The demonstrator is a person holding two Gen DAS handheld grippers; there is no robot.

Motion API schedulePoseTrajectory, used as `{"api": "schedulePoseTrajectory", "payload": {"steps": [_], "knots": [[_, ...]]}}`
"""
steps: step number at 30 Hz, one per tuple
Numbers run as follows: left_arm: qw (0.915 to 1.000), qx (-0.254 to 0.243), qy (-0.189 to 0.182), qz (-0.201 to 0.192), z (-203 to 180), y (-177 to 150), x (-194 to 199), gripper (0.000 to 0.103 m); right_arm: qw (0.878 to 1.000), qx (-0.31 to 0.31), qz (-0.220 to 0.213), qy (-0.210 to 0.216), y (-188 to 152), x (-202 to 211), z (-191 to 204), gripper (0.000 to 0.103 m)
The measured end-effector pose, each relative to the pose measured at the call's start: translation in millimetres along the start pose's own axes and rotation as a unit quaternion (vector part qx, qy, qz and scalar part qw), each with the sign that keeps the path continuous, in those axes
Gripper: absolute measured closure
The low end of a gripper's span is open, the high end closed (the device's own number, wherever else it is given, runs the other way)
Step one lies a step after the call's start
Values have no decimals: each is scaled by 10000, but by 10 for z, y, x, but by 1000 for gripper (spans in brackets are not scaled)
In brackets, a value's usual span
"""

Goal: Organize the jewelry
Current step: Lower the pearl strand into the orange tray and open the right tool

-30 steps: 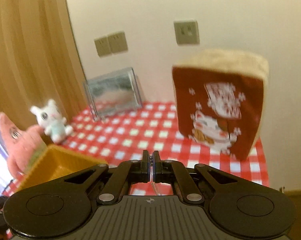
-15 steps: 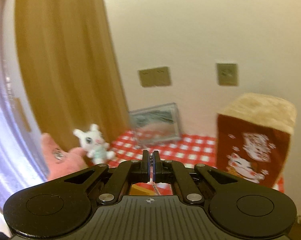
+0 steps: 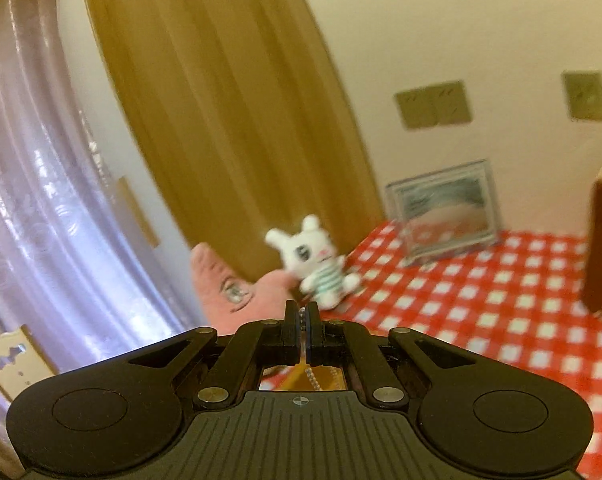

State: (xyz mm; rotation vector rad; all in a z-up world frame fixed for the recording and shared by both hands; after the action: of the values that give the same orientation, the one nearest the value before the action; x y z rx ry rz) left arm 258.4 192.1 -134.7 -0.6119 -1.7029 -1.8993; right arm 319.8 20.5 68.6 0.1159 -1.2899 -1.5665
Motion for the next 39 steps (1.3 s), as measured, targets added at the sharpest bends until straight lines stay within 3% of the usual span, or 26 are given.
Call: {"api": "schedulePoseTrajectory", "payload": {"steps": [6,15,17,21,22,31,39], "knots": [[10000,33,-3,-7,-4,9,9,96,9994,30,215,285,-154,-407,111,101],[10000,43,-17,6,8,8,-6,96,9930,-257,1142,-170,-647,-830,-271,98],[10000,48,-20,8,11,7,-13,96,9917,-303,1217,-286,-732,-808,-352,93],[10000,47,-28,17,17,3,-23,96,9889,-394,1333,-530,-908,-716,-495,58],[10000,45,-29,15,19,0,-25,96,9882,-437,1341,-600,-957,-688,-538,53],[10000,54,-35,21,20,-11,-28,95,9756,-324,1652,-1411,-1347,-592,-747,44],[9999,105,-65,40,35,-23,-46,95,9699,-472,1729,-1647,-1504,-543,-786,37]]}}
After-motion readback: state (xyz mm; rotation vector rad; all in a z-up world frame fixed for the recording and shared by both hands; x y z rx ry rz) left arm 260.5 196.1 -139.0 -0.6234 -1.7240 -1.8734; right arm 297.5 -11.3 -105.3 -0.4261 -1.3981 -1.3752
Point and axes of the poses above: each gripper's, at about its wrist camera, not at the fingertips, and x roughly against the way its jaws point, z to its left, y to its top, the point moved 7 cm from there along -x, roughly the way its jaws point, and after that the axes turned 11 degrees about z, right-handed, at the moved point
